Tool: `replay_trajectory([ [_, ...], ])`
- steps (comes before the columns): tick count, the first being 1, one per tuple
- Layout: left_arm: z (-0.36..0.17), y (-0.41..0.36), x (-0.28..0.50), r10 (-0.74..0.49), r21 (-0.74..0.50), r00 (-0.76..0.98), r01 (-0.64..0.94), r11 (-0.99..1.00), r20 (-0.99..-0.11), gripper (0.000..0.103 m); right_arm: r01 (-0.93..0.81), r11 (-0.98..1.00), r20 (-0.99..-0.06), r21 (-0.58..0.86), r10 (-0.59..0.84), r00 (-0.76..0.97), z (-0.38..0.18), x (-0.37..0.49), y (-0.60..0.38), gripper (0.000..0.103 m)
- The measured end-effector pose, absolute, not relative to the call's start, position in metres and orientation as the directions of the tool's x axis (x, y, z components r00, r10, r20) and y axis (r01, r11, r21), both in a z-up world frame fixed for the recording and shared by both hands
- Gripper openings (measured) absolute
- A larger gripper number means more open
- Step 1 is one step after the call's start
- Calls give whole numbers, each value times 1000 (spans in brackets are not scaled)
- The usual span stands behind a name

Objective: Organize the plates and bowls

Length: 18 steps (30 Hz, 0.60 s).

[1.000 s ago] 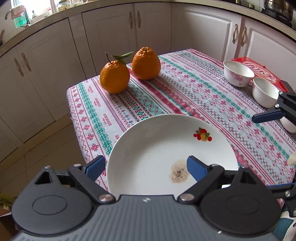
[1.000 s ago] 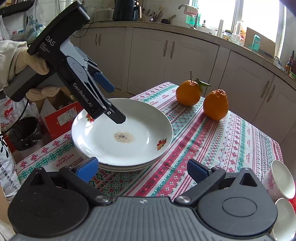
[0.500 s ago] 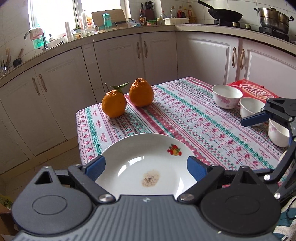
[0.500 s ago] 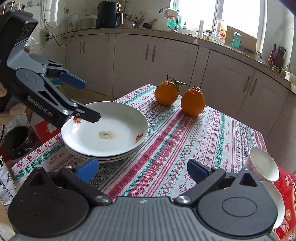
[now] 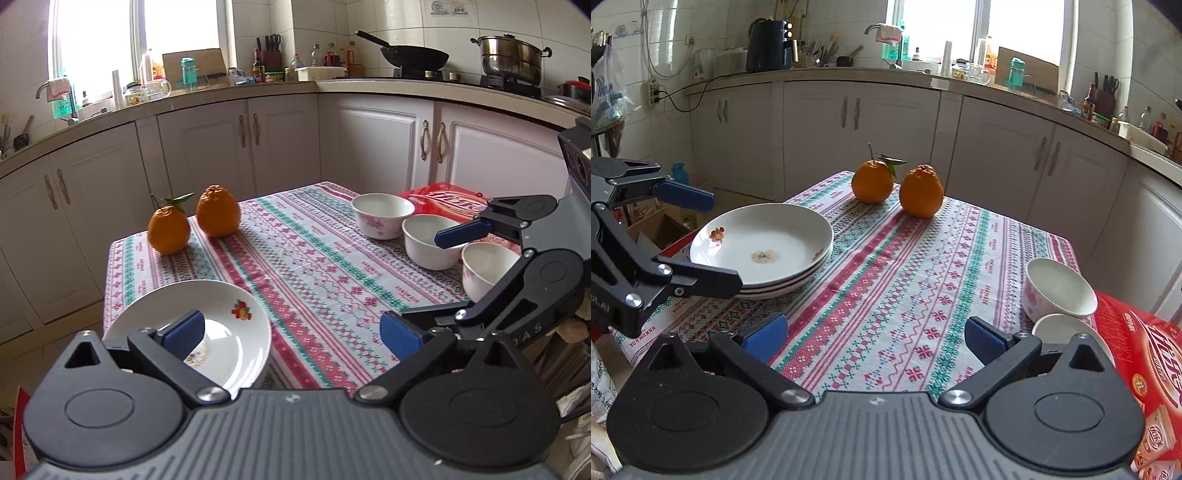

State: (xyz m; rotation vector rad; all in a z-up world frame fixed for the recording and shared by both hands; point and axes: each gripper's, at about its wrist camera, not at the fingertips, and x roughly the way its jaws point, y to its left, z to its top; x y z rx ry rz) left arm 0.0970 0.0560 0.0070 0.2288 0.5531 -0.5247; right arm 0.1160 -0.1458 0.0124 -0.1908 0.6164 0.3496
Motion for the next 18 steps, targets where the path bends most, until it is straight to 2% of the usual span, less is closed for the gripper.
replay_trajectory([
  [9, -12, -8, 89, -504, 75, 655, 648, 758, -563, 101, -204, 977, -561, -59, 136, 817, 16, 90, -219, 103],
  [18, -50, -87, 87, -593, 85, 527, 787, 611, -609, 101, -56, 998, -620, 22, 58, 782, -8, 83, -297, 103],
])
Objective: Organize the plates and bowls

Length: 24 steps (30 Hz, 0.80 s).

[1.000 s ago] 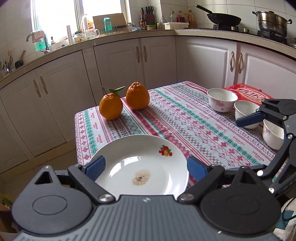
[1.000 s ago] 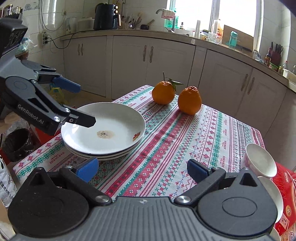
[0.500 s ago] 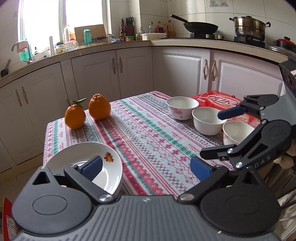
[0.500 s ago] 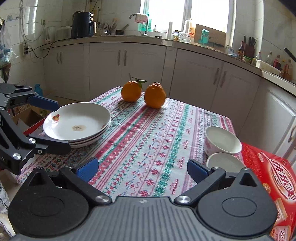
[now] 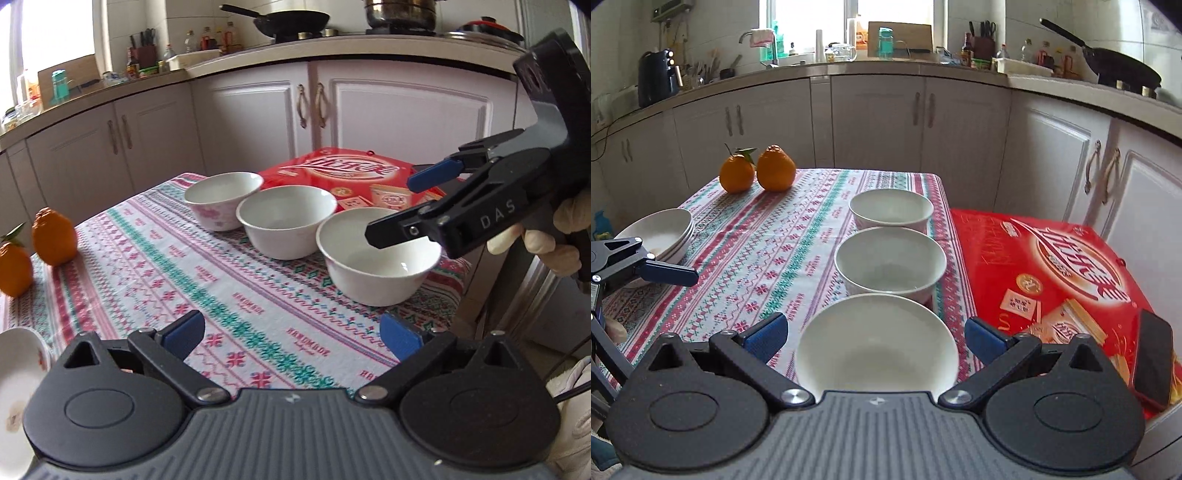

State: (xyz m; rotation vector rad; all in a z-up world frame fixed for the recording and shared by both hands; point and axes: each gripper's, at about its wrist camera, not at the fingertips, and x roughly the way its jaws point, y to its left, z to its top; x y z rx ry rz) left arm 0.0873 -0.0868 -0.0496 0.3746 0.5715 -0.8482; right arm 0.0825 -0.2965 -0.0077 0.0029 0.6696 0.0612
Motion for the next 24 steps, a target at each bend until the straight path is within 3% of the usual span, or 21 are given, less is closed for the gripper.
replay_trajectory([
  [14, -73, -152, 90, -652, 71, 442, 856, 512, -616, 98, -88, 984, -657, 156, 170, 734, -31, 93, -330, 101],
  [24, -74, -155, 89, -675, 52, 411, 873, 484, -613, 87, -114, 971, -672, 210, 228, 705, -37, 103, -338, 79],
])
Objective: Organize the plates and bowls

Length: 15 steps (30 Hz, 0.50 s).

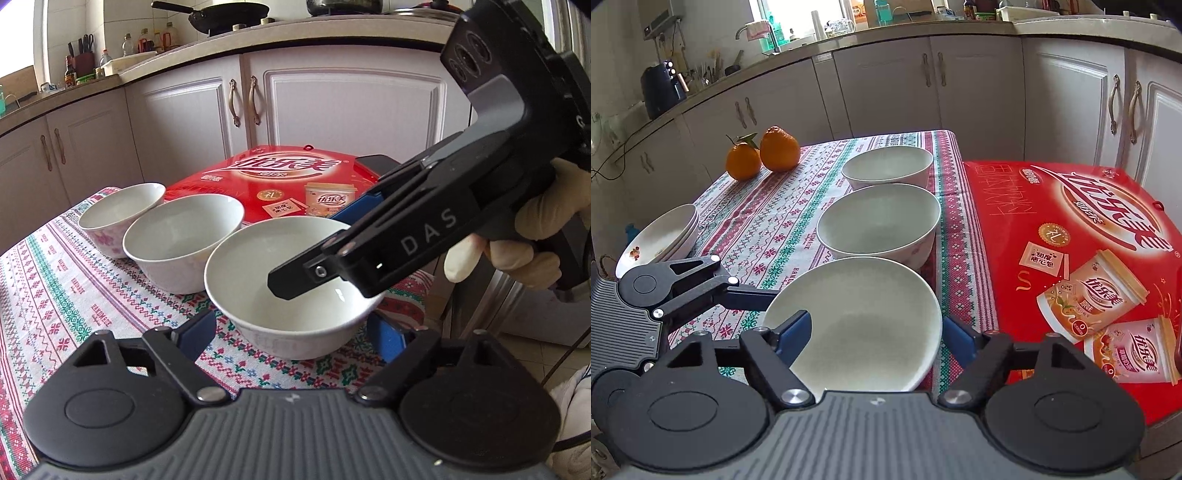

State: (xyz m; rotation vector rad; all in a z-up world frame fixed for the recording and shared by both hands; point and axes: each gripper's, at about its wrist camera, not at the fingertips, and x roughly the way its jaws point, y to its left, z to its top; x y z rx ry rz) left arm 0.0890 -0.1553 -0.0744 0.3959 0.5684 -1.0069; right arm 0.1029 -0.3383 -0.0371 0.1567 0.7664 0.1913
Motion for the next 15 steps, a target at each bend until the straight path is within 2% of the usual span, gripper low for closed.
replay_trajectory([
  [4, -73, -157, 88, -676, 60, 410, 876, 478, -612, 84, -113, 966, -669, 232, 243, 703, -37, 103, -340, 77],
  [15, -67, -146, 84, -661, 51, 420, 864, 501, -622, 84, -138, 964, -669, 225, 256, 698, -31, 102, -329, 77],
])
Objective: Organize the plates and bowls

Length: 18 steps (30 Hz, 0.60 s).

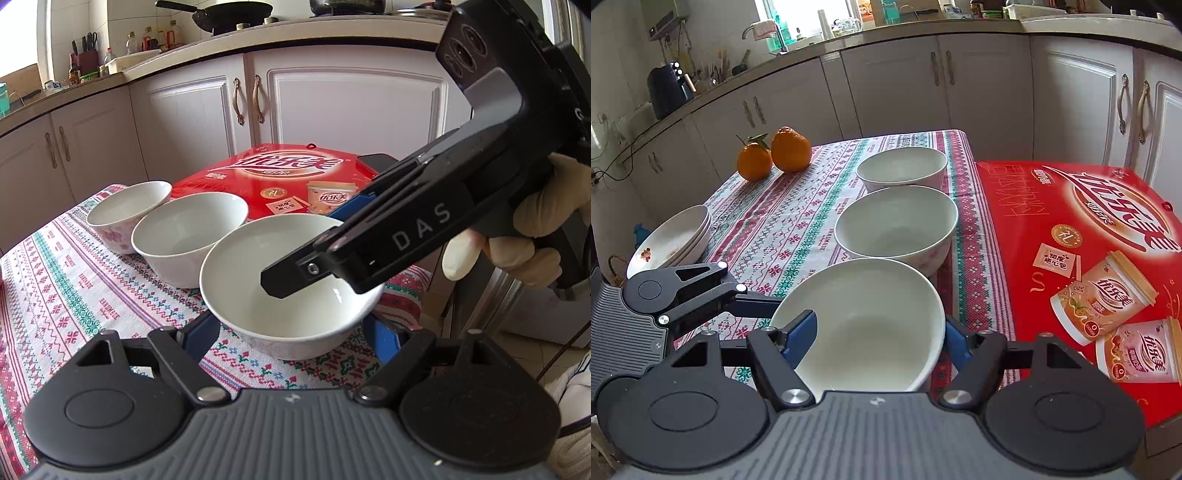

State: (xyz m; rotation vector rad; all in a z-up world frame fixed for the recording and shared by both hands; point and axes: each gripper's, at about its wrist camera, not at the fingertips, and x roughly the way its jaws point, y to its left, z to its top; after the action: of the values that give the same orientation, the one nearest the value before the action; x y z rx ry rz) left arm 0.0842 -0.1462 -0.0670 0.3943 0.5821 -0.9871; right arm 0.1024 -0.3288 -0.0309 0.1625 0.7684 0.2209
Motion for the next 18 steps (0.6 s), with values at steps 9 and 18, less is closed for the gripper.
replay_trajectory([
  [9, -56, -114, 82, -625, 46, 468, 821, 569, -624, 84, -233, 947, -659, 222, 322, 680, -23, 110, -299, 77],
  [18, -53, -79, 85, -577, 36, 520, 762, 647, -630, 84, -324, 920, -654, 219, 385, 651, -20, 127, -260, 77],
])
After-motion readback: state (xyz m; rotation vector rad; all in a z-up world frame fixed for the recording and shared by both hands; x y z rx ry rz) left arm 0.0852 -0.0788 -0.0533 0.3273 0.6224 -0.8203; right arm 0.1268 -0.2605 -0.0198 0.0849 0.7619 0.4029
